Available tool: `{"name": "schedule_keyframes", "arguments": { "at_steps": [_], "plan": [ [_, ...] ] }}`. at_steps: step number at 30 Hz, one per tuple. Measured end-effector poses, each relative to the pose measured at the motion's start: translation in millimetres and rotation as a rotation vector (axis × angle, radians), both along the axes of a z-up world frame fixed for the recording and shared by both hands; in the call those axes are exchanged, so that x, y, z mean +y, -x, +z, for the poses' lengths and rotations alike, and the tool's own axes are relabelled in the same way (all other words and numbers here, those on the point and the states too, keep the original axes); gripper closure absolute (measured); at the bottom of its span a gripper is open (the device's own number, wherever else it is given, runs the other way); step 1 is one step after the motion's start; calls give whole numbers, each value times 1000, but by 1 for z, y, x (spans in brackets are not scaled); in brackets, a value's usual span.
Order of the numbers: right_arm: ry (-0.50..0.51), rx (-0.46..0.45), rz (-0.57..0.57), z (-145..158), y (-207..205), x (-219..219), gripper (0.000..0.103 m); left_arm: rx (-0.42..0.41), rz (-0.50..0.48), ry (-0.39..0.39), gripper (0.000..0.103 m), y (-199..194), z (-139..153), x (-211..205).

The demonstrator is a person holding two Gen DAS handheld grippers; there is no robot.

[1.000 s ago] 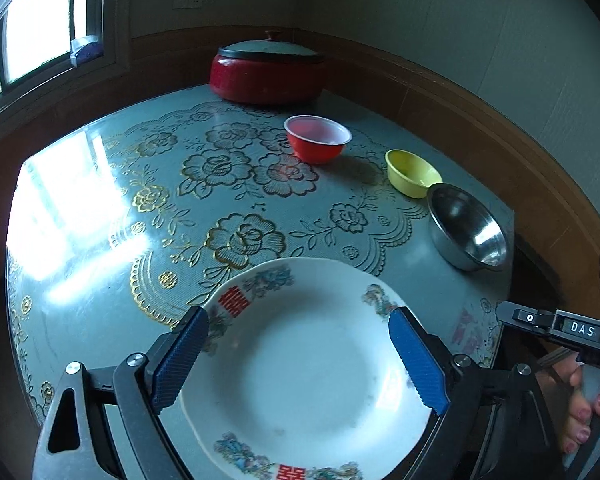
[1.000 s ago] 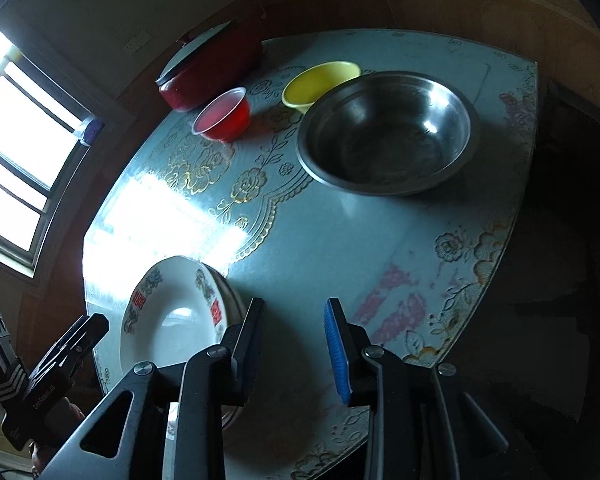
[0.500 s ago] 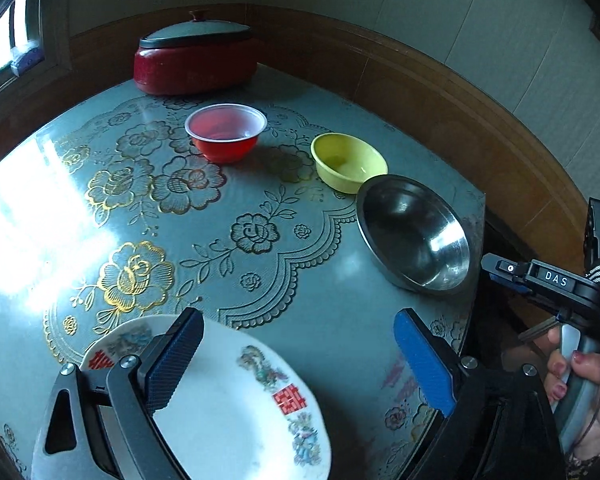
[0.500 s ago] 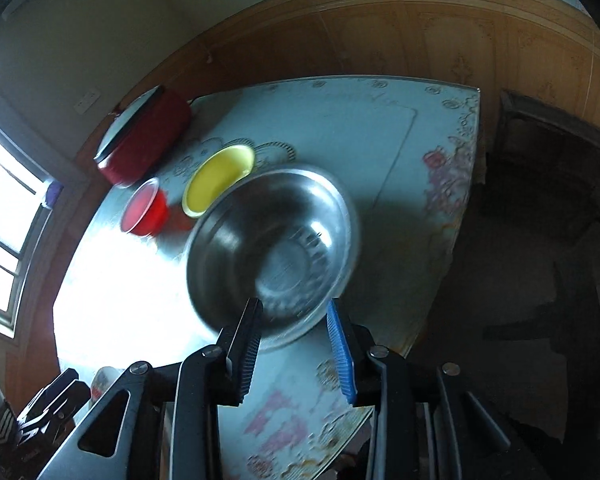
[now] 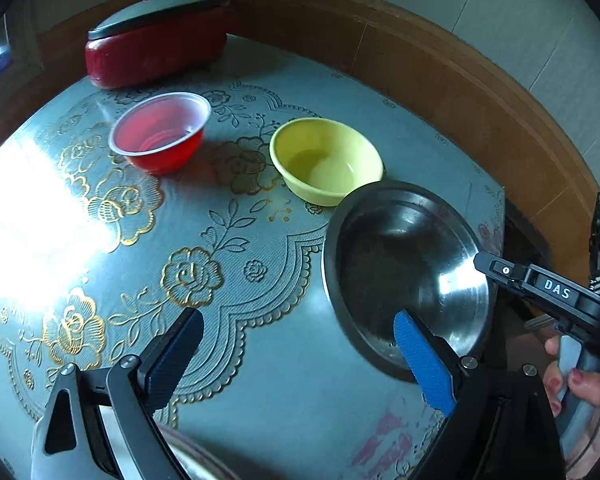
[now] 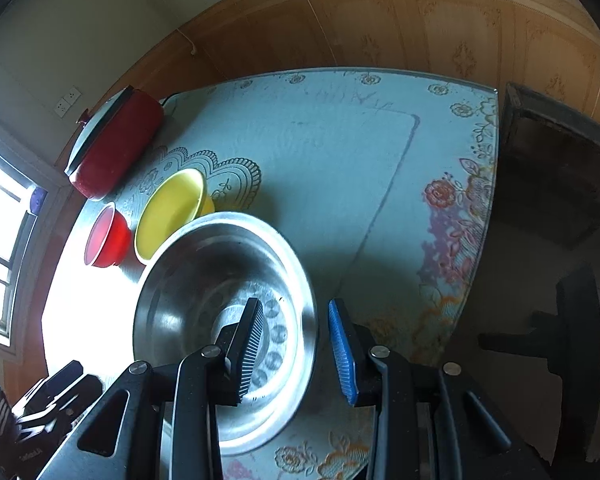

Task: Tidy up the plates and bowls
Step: 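Move both grippers to the rim of the stainless steel bowl, then close both grippers on the steel bowl's rim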

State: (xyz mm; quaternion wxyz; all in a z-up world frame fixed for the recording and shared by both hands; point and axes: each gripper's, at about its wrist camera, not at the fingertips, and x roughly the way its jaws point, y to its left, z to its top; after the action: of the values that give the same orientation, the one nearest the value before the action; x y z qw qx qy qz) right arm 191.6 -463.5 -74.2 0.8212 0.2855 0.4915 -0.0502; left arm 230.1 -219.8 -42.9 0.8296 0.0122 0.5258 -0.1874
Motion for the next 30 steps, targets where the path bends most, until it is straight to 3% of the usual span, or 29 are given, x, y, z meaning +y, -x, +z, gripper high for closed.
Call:
{"name": "schedule_keyframes", "arguments": {
  "at_steps": [8,14,22,25,30],
  "plan": [
    [-73,3,49,-15,-15,0,69,61,-16,-32,8,-23,-28,-24],
    [-83,19,62,-23,-21,4,70,98,-28,-39,30,-30,-42,-33],
    [-39,48,70,-32,-19,7,88,116,-97,-72,73,-31,-53,-49],
    [-42,48,76,-32,-15,9,90,116,-128,-85,80,-27,-55,-54],
    [-61,46,88,-31,-7,17,91,123,-133,-100,80,-15,-53,-46]
  ]
}}
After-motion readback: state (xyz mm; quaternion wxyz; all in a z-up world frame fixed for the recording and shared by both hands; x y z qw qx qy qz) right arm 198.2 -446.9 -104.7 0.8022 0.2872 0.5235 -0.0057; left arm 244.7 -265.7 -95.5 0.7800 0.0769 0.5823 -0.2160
